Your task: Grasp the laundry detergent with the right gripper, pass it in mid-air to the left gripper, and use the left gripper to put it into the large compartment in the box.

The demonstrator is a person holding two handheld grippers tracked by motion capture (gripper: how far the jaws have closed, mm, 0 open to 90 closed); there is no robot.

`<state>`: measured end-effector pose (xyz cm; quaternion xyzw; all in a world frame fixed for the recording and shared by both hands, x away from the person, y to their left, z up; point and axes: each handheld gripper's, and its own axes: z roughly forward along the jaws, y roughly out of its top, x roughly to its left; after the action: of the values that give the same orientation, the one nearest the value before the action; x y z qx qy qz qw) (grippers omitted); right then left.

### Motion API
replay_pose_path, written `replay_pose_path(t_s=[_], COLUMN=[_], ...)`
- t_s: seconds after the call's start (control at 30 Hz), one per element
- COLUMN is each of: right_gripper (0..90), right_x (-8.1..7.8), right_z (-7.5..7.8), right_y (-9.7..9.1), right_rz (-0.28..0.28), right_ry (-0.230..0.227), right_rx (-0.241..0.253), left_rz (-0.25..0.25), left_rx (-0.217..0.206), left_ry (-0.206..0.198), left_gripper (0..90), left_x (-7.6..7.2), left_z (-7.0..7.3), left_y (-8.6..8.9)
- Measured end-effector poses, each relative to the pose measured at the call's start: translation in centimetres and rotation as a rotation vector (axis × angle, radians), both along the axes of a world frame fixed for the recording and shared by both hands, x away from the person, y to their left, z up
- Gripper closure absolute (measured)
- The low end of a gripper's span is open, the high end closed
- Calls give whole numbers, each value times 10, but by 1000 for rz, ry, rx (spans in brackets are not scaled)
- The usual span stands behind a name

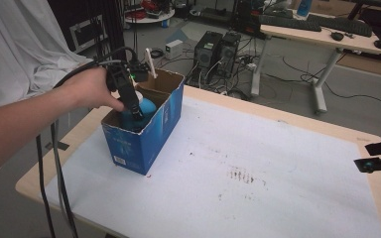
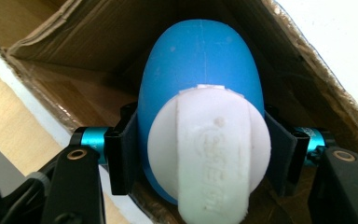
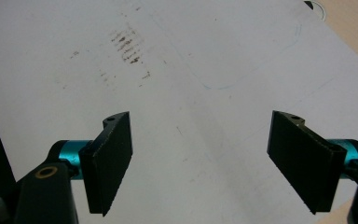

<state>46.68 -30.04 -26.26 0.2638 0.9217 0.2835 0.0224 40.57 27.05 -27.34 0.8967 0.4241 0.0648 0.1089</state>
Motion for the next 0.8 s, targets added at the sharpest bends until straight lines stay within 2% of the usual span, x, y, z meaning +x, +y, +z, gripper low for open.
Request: replay_pose_path(t_s=[0.8], right_gripper=[216], right_x=[-2], right_z=[0], right_y=[-3], right_rz=[-3], right_ry=[1], right_rx=[1], left_rz=[-2], left_rx=[-3], left_ry=[-1], left_gripper=[380], left_x=[0], left_z=[-2], left_y=[0])
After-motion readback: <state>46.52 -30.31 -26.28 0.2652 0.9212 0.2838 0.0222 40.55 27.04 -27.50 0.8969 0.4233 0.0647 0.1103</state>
